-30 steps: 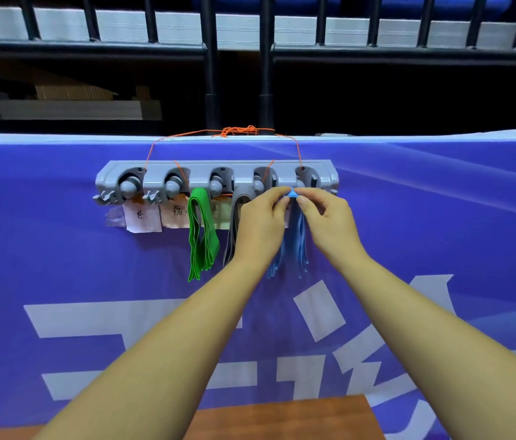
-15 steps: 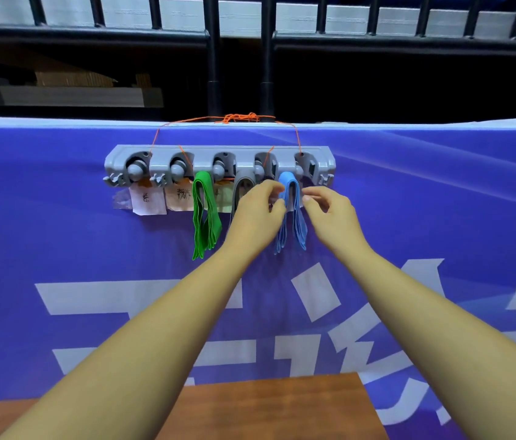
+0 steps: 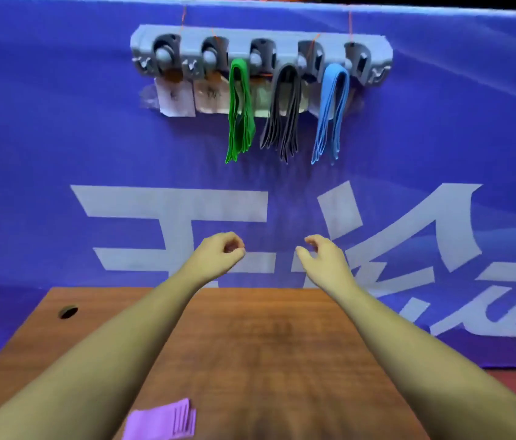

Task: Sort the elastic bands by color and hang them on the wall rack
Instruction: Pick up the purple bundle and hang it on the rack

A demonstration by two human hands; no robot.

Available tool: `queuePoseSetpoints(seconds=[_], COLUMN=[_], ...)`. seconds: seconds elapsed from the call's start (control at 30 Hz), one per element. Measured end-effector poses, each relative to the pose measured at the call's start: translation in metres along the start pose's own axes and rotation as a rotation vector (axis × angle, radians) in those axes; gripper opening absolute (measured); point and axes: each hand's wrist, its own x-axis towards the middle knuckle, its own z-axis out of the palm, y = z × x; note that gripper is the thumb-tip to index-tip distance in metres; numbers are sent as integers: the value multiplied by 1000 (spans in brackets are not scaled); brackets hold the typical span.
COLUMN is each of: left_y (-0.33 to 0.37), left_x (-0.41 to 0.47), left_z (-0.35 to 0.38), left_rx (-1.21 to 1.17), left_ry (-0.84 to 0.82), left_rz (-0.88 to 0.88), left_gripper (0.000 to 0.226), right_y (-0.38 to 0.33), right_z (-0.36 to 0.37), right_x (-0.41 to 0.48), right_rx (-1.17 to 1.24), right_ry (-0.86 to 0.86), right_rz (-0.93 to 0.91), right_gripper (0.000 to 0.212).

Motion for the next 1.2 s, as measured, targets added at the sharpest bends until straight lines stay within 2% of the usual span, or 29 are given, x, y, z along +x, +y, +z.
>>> queuePoseSetpoints(seconds=[0.13, 0.37, 0.5, 0.6, 0.7, 0.87, 1.0, 1.1, 1.2], left_y=[-60, -161, -221, -263, -300, -345, -381, -398, -414], left_x=[-33, -99, -137, -163, -185, -207, -209, -203, -198], left_z=[22, 61, 72, 69, 62, 53, 55, 58, 66], left_rx=[69, 144, 162, 176, 150, 134, 35, -21, -79], left_ry=[-79, -220, -262, -267, -250, -274, -297, -354, -387], left_rz=[-134, -252, -368, -479, -575, -588, -585, -572, -517], left_gripper=[9, 14, 16, 17, 27, 33, 41, 52, 51], right_y=[21, 54, 63, 60, 47, 23, 5, 0, 3], right_z=[63, 174, 229, 267, 299, 348, 387, 413, 436], right_x=[-28, -98, -131, -148, -159, -169, -171, -173, -175], right_rx=[-68, -141, -158, -187, -208, -219, -251, -311, -328], right_ry=[-129, -380, -523, -591, -636, -739, -838, -861, -857], right_rz=[40, 114, 179, 200, 181, 134, 91, 45, 41], right_gripper=[47, 46, 72, 57, 50, 29, 45, 52, 54])
